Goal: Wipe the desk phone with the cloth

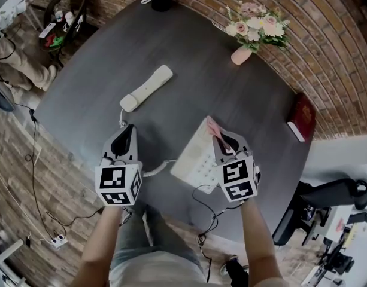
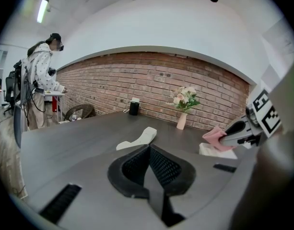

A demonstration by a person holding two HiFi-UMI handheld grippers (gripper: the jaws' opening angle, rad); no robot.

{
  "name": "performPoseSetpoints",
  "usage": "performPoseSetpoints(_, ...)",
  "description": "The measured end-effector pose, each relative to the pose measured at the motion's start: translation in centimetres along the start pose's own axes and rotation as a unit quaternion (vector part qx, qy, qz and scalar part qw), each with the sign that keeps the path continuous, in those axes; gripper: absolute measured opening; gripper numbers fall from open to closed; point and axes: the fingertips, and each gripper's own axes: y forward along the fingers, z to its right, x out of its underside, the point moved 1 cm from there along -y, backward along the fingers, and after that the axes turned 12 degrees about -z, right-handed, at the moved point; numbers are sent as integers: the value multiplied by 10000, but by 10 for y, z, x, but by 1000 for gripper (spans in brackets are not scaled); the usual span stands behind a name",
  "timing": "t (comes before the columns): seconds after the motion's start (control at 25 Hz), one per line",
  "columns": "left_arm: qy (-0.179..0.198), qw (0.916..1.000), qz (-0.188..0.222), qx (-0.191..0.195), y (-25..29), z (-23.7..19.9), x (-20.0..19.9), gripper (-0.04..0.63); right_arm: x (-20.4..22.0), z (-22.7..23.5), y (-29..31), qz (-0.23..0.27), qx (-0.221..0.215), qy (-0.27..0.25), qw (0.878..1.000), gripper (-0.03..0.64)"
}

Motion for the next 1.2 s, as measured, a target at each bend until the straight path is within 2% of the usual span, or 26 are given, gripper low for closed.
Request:
performPoseSetpoints(0.2, -6, 10000, -3, -8, 1, -1, 0, 3, 3, -1, 10, -458, 12, -423, 9981, 20)
performPoseSetpoints(0.44, 6, 10000, -29, -4, 1, -3, 1, 3, 4, -2, 15, -763, 69, -475, 9959, 20)
performPoseSetpoints(1.2, -11, 10000, 2, 26, -6, 1, 2, 3, 10, -13, 16, -866, -26, -458, 9952, 20)
